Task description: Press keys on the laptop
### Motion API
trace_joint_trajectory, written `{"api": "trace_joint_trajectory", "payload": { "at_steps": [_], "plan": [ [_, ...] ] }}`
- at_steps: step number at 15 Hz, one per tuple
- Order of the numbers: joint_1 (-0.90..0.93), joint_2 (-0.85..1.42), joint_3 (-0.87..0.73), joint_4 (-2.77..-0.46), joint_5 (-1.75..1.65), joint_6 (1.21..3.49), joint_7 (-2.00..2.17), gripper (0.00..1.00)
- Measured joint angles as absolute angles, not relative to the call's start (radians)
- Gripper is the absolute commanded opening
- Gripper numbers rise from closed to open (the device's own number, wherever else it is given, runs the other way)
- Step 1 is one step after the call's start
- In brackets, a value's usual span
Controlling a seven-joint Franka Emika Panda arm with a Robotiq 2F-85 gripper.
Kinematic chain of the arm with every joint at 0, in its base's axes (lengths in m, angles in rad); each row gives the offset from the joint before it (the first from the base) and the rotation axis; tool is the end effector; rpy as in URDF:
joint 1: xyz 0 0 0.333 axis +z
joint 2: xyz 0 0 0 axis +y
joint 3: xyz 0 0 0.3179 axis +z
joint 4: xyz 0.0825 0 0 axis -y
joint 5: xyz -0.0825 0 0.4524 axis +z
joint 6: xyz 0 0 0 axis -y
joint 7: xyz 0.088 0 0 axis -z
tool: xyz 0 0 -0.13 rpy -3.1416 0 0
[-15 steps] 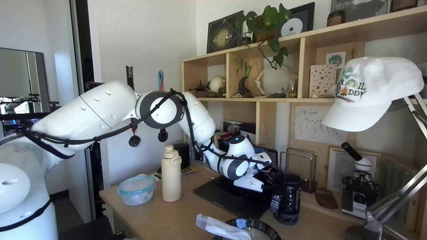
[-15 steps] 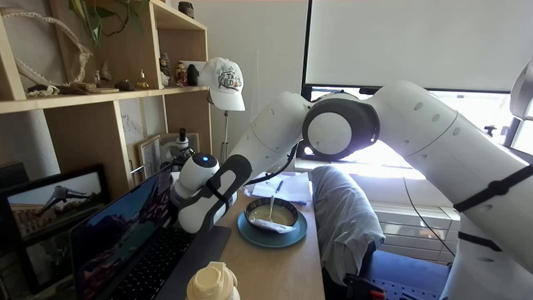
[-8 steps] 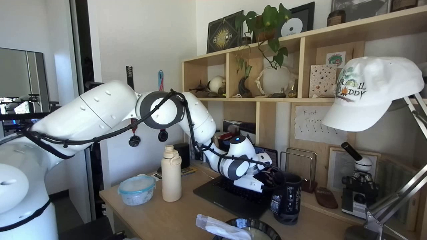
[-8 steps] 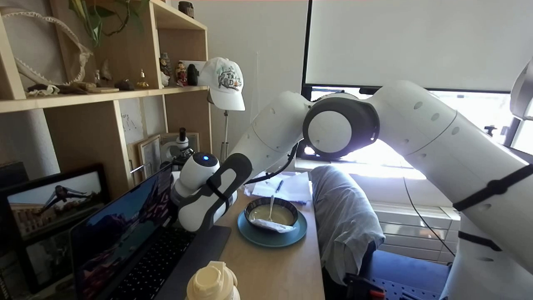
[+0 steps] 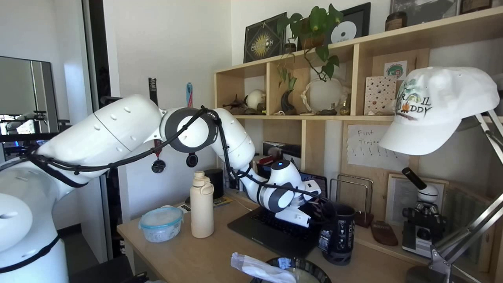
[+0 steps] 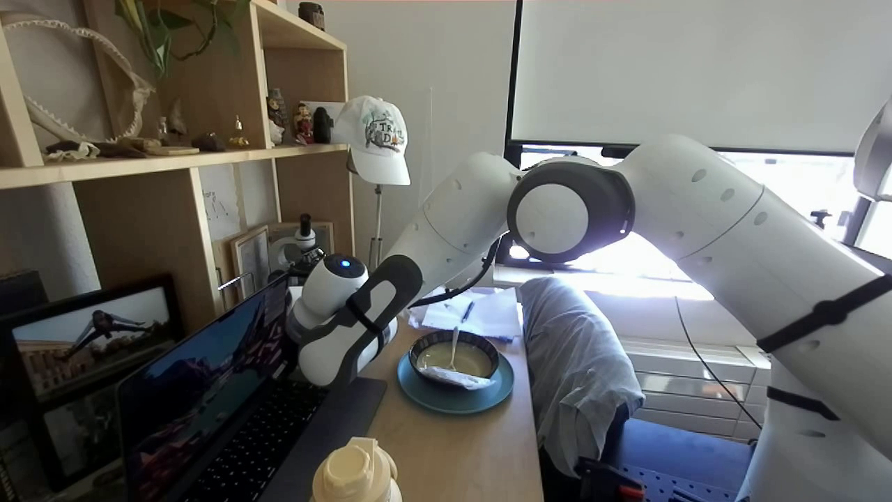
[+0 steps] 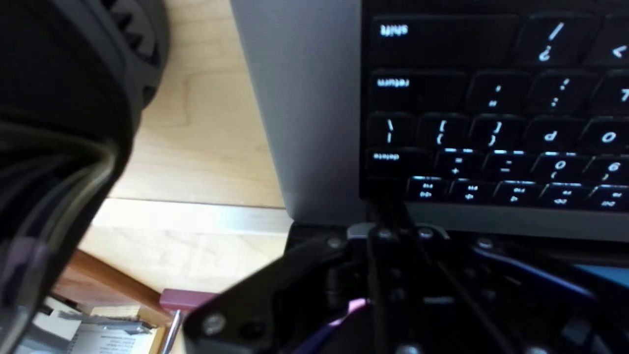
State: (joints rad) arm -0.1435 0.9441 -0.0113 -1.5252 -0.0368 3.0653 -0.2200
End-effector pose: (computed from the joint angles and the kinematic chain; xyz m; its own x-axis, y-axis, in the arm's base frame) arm 0.7891 -0.1187 0.0918 0.8305 0.1361 0.5401 0.0618 -0.9862 0.1536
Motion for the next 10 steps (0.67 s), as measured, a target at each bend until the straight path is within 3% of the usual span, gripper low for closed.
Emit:
{"api": "trace_joint_trajectory", "payload": {
  "at_steps": [10],
  "plan": [
    [-0.138,0.856,0.004,-1.618,-0.036,3.071,-0.173,0.0]
  ]
}}
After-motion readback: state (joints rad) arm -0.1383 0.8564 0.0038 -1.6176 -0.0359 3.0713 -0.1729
